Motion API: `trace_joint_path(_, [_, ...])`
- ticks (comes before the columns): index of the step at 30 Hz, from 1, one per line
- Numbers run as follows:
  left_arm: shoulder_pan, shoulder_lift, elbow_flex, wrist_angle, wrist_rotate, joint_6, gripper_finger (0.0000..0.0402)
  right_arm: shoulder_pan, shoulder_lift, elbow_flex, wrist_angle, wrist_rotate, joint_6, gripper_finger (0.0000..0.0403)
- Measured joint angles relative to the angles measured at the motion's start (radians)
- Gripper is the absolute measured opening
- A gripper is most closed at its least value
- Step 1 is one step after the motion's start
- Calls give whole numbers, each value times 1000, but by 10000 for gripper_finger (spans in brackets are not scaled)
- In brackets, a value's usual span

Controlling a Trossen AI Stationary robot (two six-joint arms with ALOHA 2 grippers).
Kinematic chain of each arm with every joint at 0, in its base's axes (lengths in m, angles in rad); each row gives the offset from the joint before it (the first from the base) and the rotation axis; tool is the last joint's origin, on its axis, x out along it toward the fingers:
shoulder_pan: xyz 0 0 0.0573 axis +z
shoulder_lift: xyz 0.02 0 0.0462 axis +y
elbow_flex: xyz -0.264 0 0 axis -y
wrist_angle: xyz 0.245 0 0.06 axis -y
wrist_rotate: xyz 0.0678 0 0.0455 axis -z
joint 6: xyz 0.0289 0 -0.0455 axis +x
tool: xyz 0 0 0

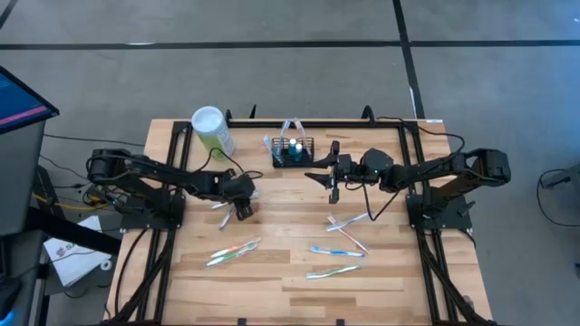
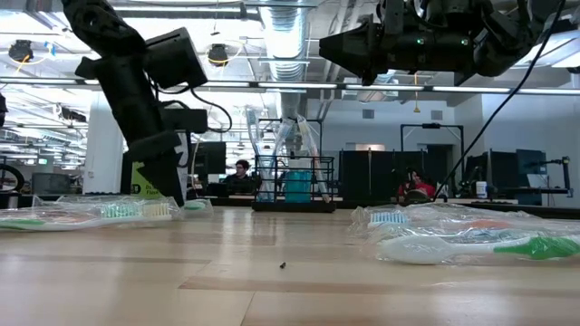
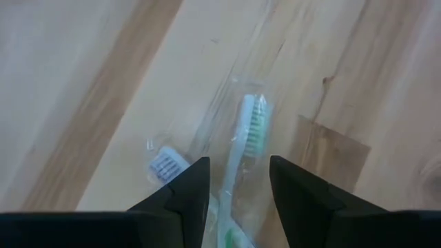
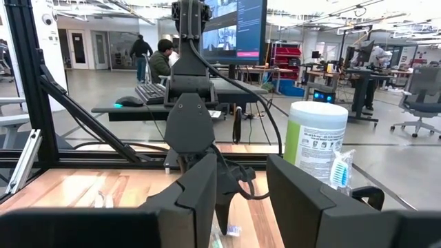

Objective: Pick & Place toothbrushing station
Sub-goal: Put the green toothbrush into the black wire organizer

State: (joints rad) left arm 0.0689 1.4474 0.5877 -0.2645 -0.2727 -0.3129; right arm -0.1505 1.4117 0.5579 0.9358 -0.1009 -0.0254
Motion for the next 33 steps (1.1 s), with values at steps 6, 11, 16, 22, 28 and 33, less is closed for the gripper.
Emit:
trace_joint_path(6, [0, 1, 0, -8, -6, 6, 126, 0, 0, 0, 0, 0, 0, 119])
trace_joint_path(11, [0, 1, 0, -10, -7, 29, 81, 0, 0, 0, 0, 0, 0, 119])
trace_joint_path(16, [0, 1, 0, -10, -7, 24, 23, 0, 0, 0, 0, 0, 0, 119])
trace_joint_path(22, [0, -2, 0, -8, -16, 24, 1, 0, 0, 0, 0, 0, 0, 119])
trace_joint_path(28, [0, -61, 0, -7, -20, 24, 0, 0, 0, 0, 0, 0, 0, 119])
trace_joint_path(33, [0, -173, 0, 5, -38, 19, 0, 0, 0, 0, 0, 0, 0, 119])
